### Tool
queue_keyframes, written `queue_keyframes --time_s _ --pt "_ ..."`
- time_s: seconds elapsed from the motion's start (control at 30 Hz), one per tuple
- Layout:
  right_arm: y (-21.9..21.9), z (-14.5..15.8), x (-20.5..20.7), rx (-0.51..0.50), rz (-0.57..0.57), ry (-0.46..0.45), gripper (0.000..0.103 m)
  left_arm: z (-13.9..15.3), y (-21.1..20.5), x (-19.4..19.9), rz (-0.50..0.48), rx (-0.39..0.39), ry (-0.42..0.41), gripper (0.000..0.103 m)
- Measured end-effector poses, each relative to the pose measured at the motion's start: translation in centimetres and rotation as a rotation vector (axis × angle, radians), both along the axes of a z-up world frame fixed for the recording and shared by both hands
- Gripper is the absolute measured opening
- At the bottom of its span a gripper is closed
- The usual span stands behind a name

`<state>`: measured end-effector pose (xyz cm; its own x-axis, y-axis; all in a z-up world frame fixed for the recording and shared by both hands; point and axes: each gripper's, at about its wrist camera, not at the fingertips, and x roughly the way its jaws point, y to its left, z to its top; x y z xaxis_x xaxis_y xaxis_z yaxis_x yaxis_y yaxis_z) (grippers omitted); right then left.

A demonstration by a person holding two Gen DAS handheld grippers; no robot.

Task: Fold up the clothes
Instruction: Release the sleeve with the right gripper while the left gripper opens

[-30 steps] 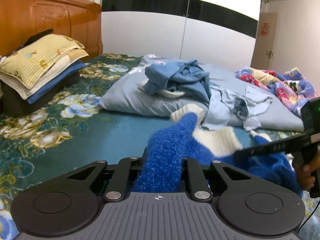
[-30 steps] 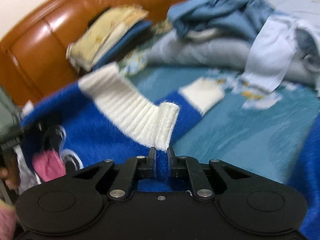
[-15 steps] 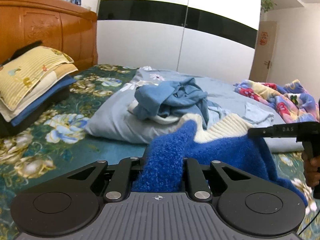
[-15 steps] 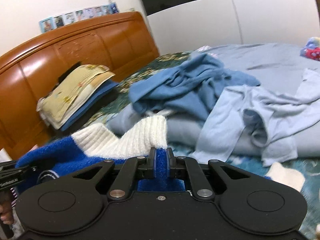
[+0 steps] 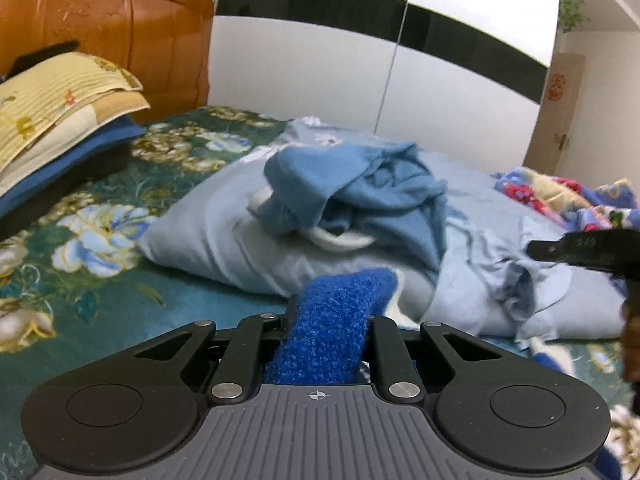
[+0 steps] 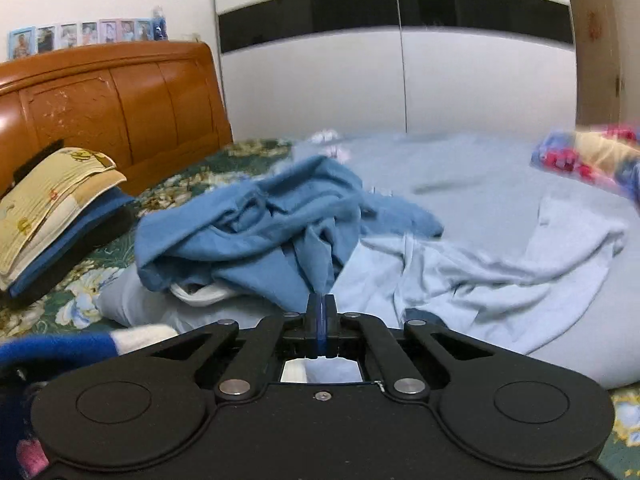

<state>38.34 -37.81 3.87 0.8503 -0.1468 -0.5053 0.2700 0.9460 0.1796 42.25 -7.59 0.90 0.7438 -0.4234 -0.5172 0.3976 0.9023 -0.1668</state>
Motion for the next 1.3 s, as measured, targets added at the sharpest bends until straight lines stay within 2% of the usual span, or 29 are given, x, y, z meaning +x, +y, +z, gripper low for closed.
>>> queue_keyframes --time_s 0.27,0.43,0.5,0.57,0.63,0.7,0.77,0.87,0.93,1.07,1.13,1.3 --pt "-1.6 -3.6 -0.1 0.019 -0.015 0.079 0.001 -1.8 0.8 0.8 0.027 -0.003 0.045 0.013" --pt "-1.0 -5.3 -0.8 0.022 0.001 0.128 0.001 -2.0 1.5 0.6 0.039 -0.015 0.063 0.02" --pt "-0.4 -5.6 -1.0 0.01 0.016 0.144 0.002 -1.4 2.0 0.1 0.04 -0.026 0.065 0.032" --pt "0.1 -5.7 -1.3 0.005 0.027 0.155 0.003 -0.7 2.7 -0.4 0.046 -0.038 0.057 0.038" --pt "0.5 -5.5 -1.5 0.007 0.036 0.158 0.005 0.1 3.4 -1.0 0.053 -0.05 0.048 0.049" --pt "0.9 -5.3 -1.7 0.007 0.046 0.16 0.006 0.9 4.1 -1.5 0.059 -0.062 0.039 0.071" --pt "1.5 -4.8 -2.1 0.002 0.057 0.164 0.006 1.6 4.8 -2.1 0.066 -0.074 0.03 0.074" --pt "2.5 -4.0 -2.7 -0.015 0.074 0.168 0.009 2.4 6.4 -3.3 0.088 -0.068 0.023 0.087" --pt "3.2 -3.5 -3.2 -0.025 0.084 0.17 0.02 2.4 7.5 -4.3 0.11 -0.053 0.022 0.088" --pt "4.9 -2.2 -4.1 -0.041 0.118 0.163 0.024 2.3 9.8 -6.1 0.155 -0.022 0.019 0.095" --pt "6.1 -1.5 -4.6 -0.045 0.147 0.155 0.031 2.2 10.9 -7.0 0.174 -0.012 0.022 0.095" --pt "10.5 0.6 -5.8 -0.091 0.261 0.132 0.043 -0.4 13.2 -8.3 0.199 -0.045 0.087 0.099"
